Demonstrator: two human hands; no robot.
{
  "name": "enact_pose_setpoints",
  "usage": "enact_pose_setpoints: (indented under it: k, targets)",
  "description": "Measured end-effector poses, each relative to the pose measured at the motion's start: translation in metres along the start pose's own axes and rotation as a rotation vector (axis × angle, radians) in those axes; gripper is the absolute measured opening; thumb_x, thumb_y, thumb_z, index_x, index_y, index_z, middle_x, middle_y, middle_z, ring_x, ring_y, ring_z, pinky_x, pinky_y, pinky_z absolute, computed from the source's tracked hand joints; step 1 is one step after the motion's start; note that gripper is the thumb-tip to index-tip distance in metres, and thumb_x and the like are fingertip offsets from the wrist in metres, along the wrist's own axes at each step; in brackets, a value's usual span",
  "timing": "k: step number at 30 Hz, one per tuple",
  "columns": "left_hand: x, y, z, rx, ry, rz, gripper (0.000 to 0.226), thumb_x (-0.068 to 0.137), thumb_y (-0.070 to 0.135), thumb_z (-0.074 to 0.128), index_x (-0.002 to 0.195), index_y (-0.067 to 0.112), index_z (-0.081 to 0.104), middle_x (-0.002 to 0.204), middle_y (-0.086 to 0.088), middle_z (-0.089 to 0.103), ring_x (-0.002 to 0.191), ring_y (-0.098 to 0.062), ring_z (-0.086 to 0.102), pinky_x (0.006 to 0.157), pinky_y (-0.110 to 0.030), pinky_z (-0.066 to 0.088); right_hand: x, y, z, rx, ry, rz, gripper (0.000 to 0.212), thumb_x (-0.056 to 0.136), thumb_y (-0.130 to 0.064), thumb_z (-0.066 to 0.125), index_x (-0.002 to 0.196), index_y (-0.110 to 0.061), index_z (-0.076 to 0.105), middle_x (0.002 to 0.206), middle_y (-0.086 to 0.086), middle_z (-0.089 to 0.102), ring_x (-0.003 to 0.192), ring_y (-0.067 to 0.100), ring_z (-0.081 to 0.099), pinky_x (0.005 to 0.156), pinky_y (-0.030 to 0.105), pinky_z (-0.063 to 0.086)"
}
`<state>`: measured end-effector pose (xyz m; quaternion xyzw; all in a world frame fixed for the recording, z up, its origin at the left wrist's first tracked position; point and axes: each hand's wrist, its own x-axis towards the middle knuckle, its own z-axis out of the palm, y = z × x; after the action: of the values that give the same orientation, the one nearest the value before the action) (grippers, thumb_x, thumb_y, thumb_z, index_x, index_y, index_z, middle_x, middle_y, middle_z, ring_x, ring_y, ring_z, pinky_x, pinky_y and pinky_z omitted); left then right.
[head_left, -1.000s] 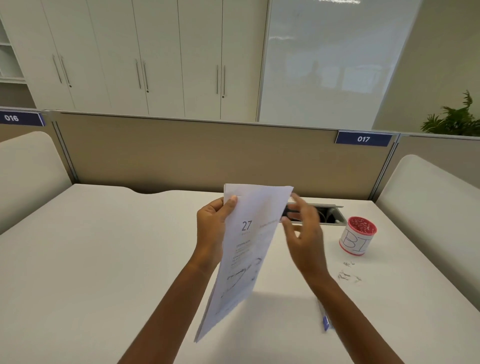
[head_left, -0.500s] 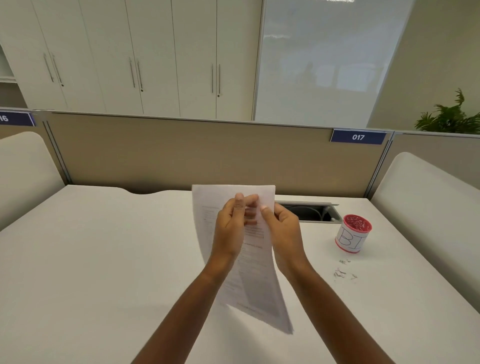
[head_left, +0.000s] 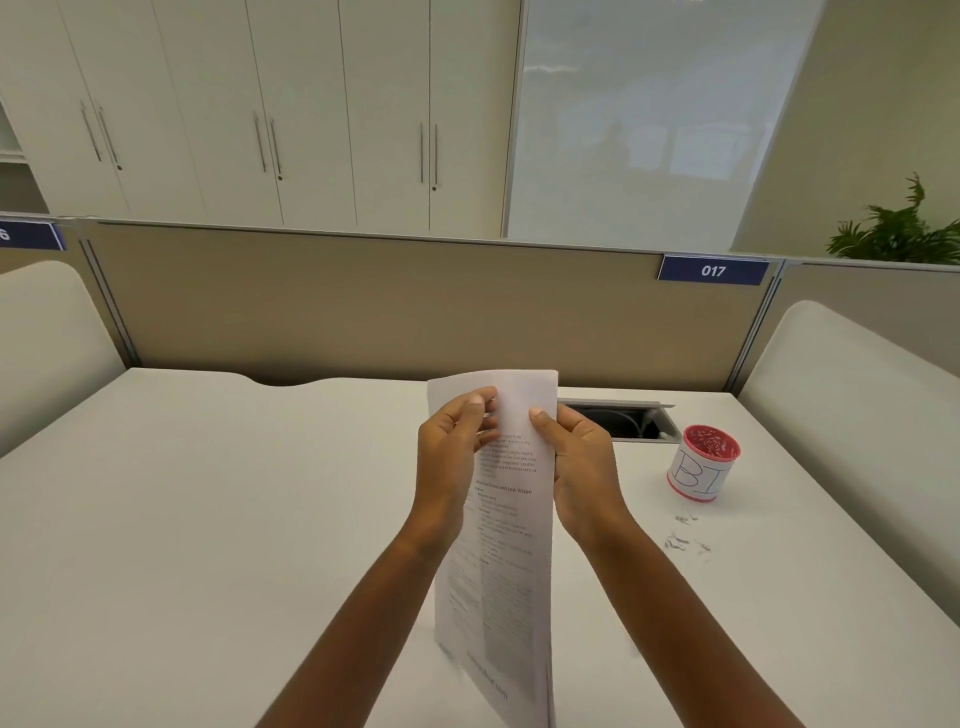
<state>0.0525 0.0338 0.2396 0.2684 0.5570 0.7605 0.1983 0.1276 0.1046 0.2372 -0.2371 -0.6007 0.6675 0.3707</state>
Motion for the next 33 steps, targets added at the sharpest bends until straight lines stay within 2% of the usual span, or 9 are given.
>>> enact_pose_setpoints:
  k: [3,5,8,12,15,20,24,28,33]
  targets:
    - [-0.002,0.0,0.004,0.053,-0.025,0.029,0.021,0.093,0.023,0.047,0.103,0.015,0.064,0.107,-0.009,0.064,0.097,-0.022,0.061,0.076,-0.024,0.051,-0.001,0.002,0.007,-0.345,0.094,-0.338,0.02,0.092,-0.016,0.049,0.082,-0.024,0.064,0.072,-0.009,0.064,0.065,0.005,0.063,0.059,0.015,0.051]
    - [-0.002,0.002,0.007,0.048,-0.004,0.072,0.016,0.089,0.023,0.053,0.1,0.019,0.065,0.111,-0.013,0.063,0.101,-0.023,0.061,0.083,-0.027,0.052,-0.002,0.004,0.012,-0.483,0.116,-0.491,0.017,0.092,-0.013,0.05,0.095,-0.015,0.066,0.079,-0.012,0.064,0.07,0.001,0.061,0.063,0.011,0.05]
    - [-0.001,0.006,0.011,0.077,-0.009,0.144,0.014,0.084,0.023,0.06,0.098,0.021,0.065,0.109,-0.01,0.063,0.097,-0.019,0.064,0.085,-0.028,0.052,-0.002,0.005,0.017,-0.631,0.122,-0.641,0.028,0.091,-0.008,0.049,0.117,-0.005,0.058,0.102,0.002,0.066,0.087,0.005,0.06,0.078,0.014,0.05]
    - [0.0,0.009,0.011,0.115,0.012,0.161,0.023,0.084,0.023,0.061,0.104,0.011,0.065,0.101,-0.01,0.068,0.091,-0.02,0.066,0.08,-0.03,0.055,-0.003,0.008,0.019,-0.816,0.084,-0.744,0.047,0.085,-0.012,0.056,0.129,-0.001,0.047,0.12,0.014,0.06,0.109,0.02,0.059,0.092,0.019,0.045]
    - [0.004,0.009,0.007,0.08,0.046,0.12,0.014,0.09,0.016,0.054,0.086,0.019,0.067,0.083,-0.001,0.069,0.076,-0.011,0.066,0.069,-0.022,0.055,-0.003,0.01,0.018,-0.815,0.017,-0.703,0.052,0.083,-0.022,0.052,0.131,-0.004,0.045,0.125,0.011,0.056,0.112,0.014,0.054,0.092,0.017,0.043]
    - [0.01,0.004,-0.007,-0.005,-0.005,-0.032,0.024,0.094,0.011,0.044,0.081,0.012,0.065,0.079,-0.007,0.065,0.072,-0.016,0.061,0.061,-0.018,0.051,0.001,0.002,0.012,-0.755,0.036,-0.666,0.039,0.085,-0.022,0.044,0.115,-0.006,0.06,0.112,0.01,0.066,0.091,0.018,0.065,0.08,0.025,0.055]
    - [0.011,0.002,-0.012,0.031,-0.024,-0.033,0.024,0.092,0.01,0.048,0.078,0.013,0.066,0.088,-0.015,0.062,0.078,-0.023,0.059,0.068,-0.024,0.052,0.012,0.0,0.01,-0.869,0.072,-0.733,0.028,0.087,-0.016,0.047,0.104,-0.004,0.066,0.098,0.013,0.071,0.082,0.026,0.067,0.072,0.028,0.053]
    - [0.011,0.004,-0.013,0.076,0.004,-0.011,0.026,0.09,0.009,0.053,0.069,0.018,0.065,0.076,-0.007,0.064,0.074,-0.024,0.058,0.069,-0.028,0.051,0.016,0.001,0.01,-0.984,0.069,-0.807,0.018,0.085,-0.017,0.053,0.089,-0.005,0.066,0.084,0.012,0.07,0.064,0.028,0.064,0.054,0.036,0.056]
    - [0.011,0.004,-0.012,0.089,0.03,0.001,0.026,0.089,0.009,0.054,0.067,0.019,0.063,0.074,-0.003,0.063,0.072,-0.023,0.058,0.069,-0.029,0.051,0.017,-0.002,0.012,-1.164,0.084,-0.927,0.01,0.079,-0.013,0.058,0.074,-0.006,0.062,0.068,0.008,0.067,0.045,0.022,0.058,0.041,0.015,0.038]
